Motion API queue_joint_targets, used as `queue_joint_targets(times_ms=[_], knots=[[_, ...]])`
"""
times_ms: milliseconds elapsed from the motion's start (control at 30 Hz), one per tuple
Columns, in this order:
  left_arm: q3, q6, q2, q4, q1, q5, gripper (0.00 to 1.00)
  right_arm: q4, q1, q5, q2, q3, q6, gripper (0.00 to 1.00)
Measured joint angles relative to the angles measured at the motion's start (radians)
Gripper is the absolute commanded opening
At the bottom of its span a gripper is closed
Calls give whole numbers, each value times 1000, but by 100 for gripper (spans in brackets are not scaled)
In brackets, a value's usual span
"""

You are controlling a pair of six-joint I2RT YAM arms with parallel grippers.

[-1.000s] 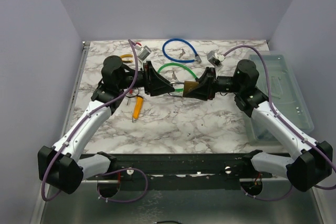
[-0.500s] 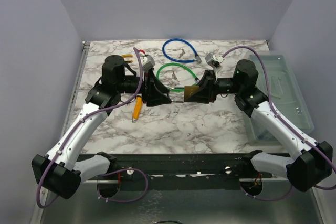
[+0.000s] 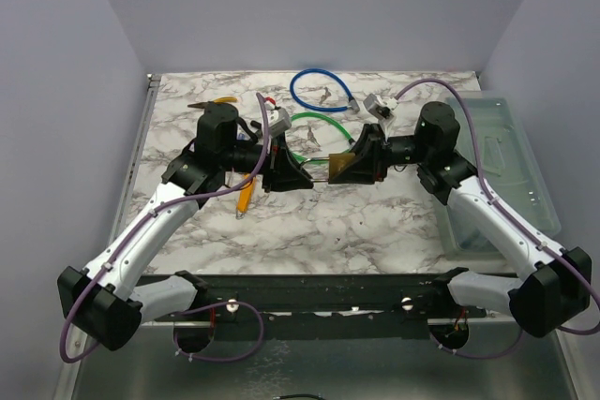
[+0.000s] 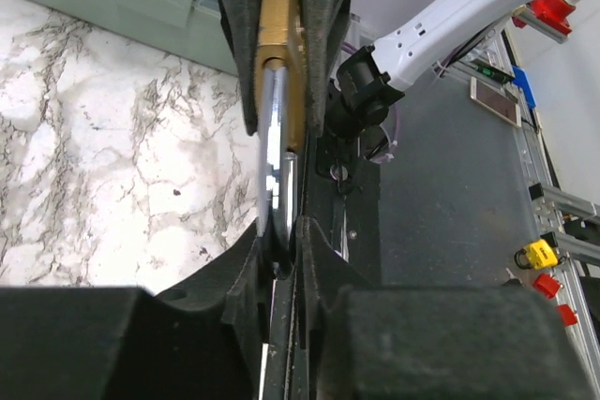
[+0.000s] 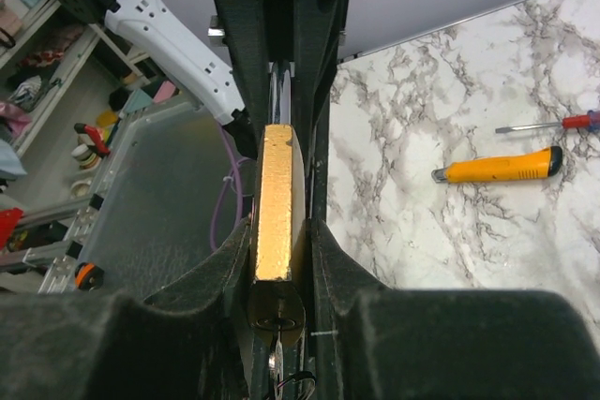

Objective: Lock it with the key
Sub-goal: Lock the lock.

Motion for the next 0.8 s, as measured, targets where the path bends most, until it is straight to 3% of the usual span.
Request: queue_joint_targets(times_ms=[133, 300, 400, 600, 800], knots=[[0, 6, 7, -10, -4, -7, 7, 0, 0, -20, 5, 3, 3, 1], [0, 12, 7, -11, -10, -13, 6, 0, -2, -29, 10, 3, 3, 1], [0, 12, 7, -11, -14, -15, 0, 0, -3, -31, 11, 5, 3, 1], [6, -5, 14, -14, -39, -27, 0, -2, -15, -55, 19, 13, 5, 1], [-8, -130, 28, 49, -50, -36, 0, 7, -24, -69, 27, 13, 24, 1]])
